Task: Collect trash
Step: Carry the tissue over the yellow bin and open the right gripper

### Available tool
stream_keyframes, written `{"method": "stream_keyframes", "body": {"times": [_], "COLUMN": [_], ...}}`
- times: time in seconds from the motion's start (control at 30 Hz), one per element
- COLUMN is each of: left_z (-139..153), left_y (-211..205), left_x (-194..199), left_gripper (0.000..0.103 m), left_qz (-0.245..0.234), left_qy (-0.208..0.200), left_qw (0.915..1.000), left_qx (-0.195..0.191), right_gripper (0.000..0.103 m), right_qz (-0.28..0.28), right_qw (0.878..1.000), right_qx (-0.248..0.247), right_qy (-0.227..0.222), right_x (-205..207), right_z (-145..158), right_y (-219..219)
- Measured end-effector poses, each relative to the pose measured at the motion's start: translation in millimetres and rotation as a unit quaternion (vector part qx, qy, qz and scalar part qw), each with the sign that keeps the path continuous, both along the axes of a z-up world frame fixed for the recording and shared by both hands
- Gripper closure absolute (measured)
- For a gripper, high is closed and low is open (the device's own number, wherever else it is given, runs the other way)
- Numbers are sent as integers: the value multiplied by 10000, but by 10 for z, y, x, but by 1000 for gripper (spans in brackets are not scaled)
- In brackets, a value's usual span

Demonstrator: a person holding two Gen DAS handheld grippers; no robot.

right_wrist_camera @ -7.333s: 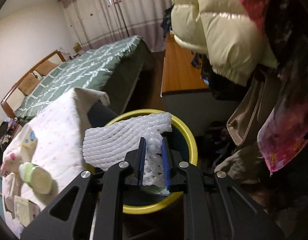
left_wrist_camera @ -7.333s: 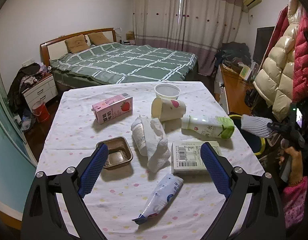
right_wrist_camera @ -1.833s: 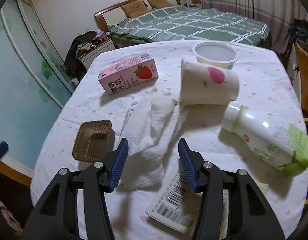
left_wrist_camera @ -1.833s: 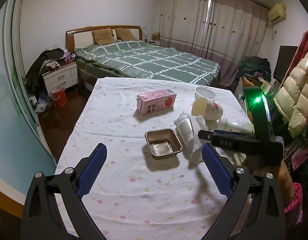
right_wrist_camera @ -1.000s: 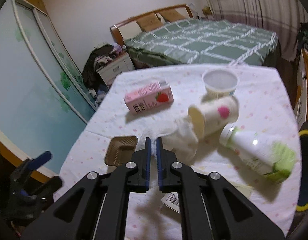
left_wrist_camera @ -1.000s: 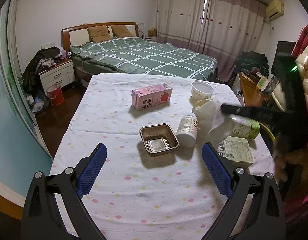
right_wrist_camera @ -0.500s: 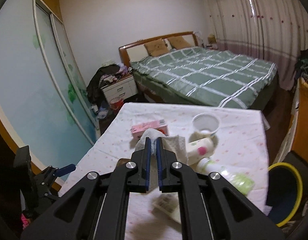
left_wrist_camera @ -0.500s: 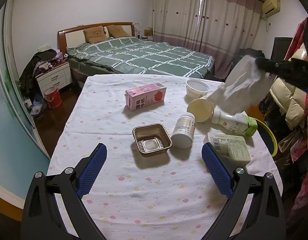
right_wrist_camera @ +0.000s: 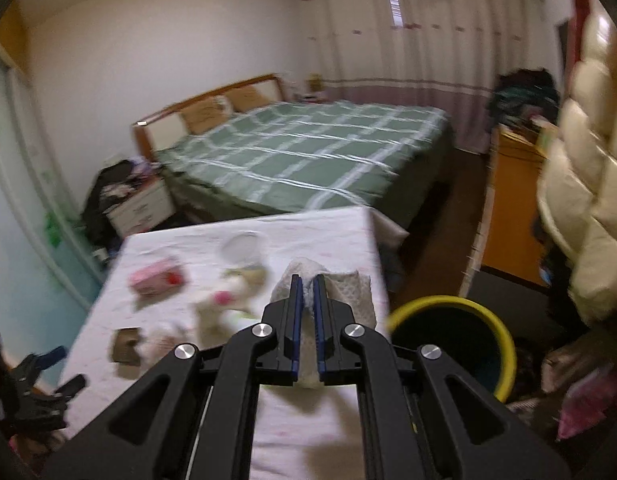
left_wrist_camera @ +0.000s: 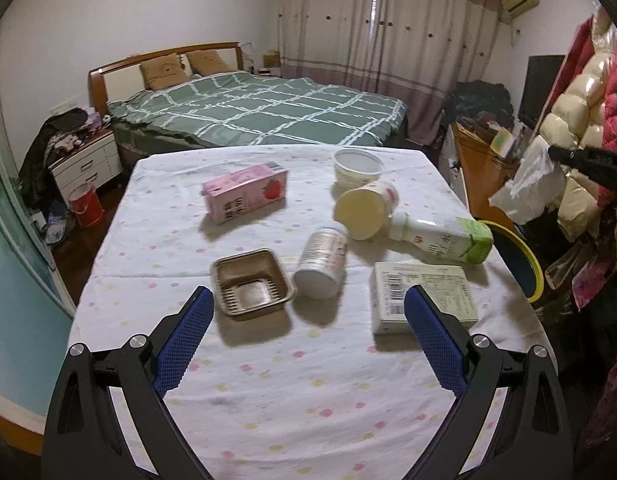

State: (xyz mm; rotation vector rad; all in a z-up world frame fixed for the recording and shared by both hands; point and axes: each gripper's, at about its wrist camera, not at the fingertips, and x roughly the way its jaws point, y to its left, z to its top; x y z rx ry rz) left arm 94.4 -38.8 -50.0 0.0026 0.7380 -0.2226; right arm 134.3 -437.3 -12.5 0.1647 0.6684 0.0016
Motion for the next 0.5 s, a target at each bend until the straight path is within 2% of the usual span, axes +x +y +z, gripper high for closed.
{"method": "stream_keyframes", "body": {"times": [0.23, 0.33, 0.5], "left_z": [-76, -128, -171], "left_y": [-379, -506, -668], "left_x": [86, 122, 153], "left_gripper": [8, 8, 8], "left_qz": [-339, -431, -542], "left_qy": [143, 228, 307], "left_qw": [9993, 9987, 9979], "left_qx": [71, 133, 193], "right_gripper": [97, 97, 97], "right_qz": [-810, -913, -1053], "right_qw": [9939, 9901, 9850], "right_qx": [-61, 7, -73], "right_qy": [745, 1063, 1367], "right_x": [195, 274, 316], "right_z": [-705, -1003, -1281], "right_y": [-729, -931, -1066]}}
